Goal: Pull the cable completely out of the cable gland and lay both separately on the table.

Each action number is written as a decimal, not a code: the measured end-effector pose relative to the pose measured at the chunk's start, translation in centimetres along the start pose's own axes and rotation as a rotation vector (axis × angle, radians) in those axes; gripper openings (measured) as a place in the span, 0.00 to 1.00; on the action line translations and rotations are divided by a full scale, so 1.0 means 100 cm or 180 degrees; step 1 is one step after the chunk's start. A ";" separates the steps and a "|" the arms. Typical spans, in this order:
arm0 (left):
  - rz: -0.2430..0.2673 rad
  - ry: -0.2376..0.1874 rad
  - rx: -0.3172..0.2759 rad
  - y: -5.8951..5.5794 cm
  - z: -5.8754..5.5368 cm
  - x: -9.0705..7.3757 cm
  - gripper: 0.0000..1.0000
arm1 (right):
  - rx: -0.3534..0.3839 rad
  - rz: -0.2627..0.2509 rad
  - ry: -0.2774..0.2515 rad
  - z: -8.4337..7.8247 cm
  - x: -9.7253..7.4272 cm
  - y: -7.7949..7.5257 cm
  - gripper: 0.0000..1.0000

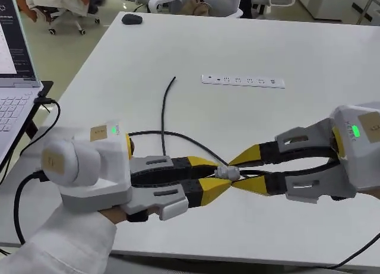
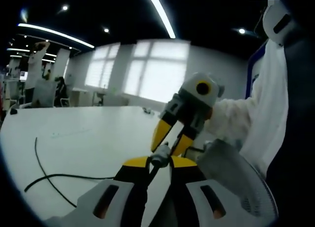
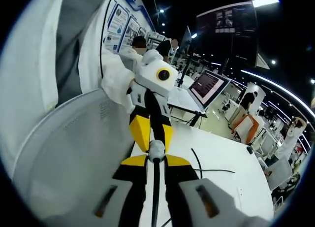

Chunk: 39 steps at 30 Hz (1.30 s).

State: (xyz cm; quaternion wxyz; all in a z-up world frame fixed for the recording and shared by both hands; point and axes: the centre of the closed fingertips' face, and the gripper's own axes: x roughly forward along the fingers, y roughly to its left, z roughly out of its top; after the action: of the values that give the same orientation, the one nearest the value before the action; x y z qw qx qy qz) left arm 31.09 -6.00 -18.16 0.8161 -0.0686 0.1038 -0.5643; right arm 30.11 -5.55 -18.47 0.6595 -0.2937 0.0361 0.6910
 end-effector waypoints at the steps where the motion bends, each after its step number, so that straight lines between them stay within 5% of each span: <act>1: -0.0026 -0.0024 0.0021 -0.002 0.003 0.000 0.17 | 0.0022 -0.0005 -0.0049 0.002 -0.002 0.000 0.11; 8: -0.0438 -0.0060 0.0210 -0.016 0.019 0.001 0.17 | 0.0155 -0.0008 -0.0380 0.017 -0.017 0.000 0.11; 18: -0.0547 -0.0062 0.0360 -0.018 0.035 0.003 0.16 | 0.0314 -0.0132 -0.0616 0.029 -0.022 -0.006 0.11; 20: -0.0535 -0.0004 0.0376 -0.018 0.036 0.004 0.16 | 0.0673 -0.0089 -0.0685 0.028 -0.021 -0.006 0.11; 23: -0.0454 0.0002 0.0464 -0.015 0.041 0.003 0.16 | 0.0893 -0.0142 -0.0829 0.030 -0.021 -0.014 0.12; 27: -0.0436 -0.0005 0.0567 -0.015 0.043 -0.002 0.16 | 0.1751 -0.0041 -0.1123 0.035 -0.027 -0.023 0.19; 30: -0.0386 -0.0057 0.0707 -0.013 0.046 -0.006 0.16 | 0.1974 0.0080 -0.1413 0.044 -0.034 -0.025 0.16; 35: -0.0404 -0.0126 0.0988 -0.016 0.051 -0.009 0.16 | 0.2298 0.0304 -0.1426 0.045 -0.029 -0.016 0.22; 39: -0.0443 -0.0107 0.1022 -0.018 0.049 -0.007 0.16 | 0.2304 0.0260 -0.1422 0.045 -0.025 -0.017 0.14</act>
State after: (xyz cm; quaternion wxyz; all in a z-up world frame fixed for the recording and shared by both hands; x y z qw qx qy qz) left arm 30.37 -5.98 -12.90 0.7772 0.0461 -0.0063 -0.6276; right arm 30.01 -5.55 -13.05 0.6837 0.1153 0.1442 0.7060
